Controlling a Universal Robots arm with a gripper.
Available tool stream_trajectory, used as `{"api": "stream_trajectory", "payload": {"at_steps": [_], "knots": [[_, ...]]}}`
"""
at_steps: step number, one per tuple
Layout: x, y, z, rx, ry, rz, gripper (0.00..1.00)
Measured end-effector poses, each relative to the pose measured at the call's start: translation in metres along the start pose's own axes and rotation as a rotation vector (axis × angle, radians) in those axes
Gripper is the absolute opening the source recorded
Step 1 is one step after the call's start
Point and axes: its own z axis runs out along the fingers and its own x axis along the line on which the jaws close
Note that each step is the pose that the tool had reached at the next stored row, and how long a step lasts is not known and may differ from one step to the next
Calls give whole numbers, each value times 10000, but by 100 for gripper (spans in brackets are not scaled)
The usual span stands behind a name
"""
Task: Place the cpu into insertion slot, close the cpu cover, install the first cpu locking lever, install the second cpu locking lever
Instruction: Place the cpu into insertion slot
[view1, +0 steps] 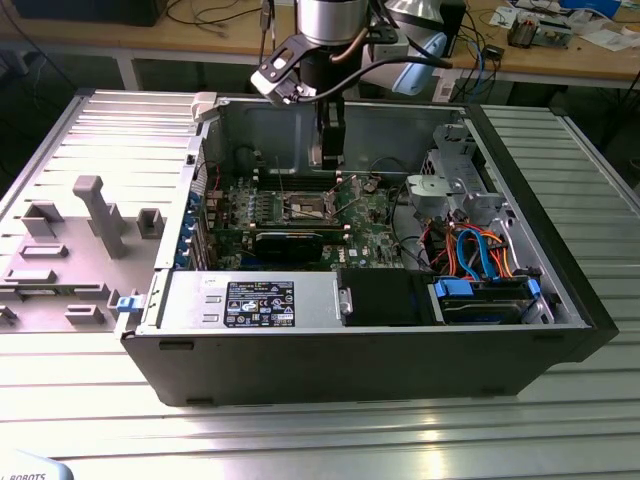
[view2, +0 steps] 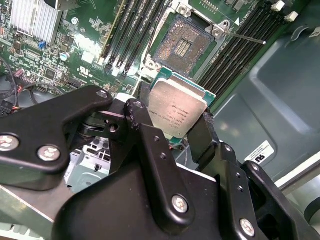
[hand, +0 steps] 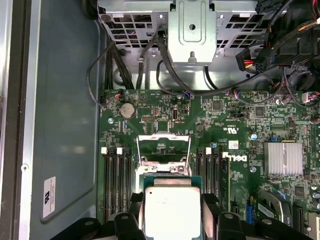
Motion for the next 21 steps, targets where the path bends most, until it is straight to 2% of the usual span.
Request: {"api": "stream_trajectory", "payload": {"at_steps": [1,21], "knots": [[-1,-2,26,0,0,0,55],[-1,-4,64,0,0,0,55]]}}
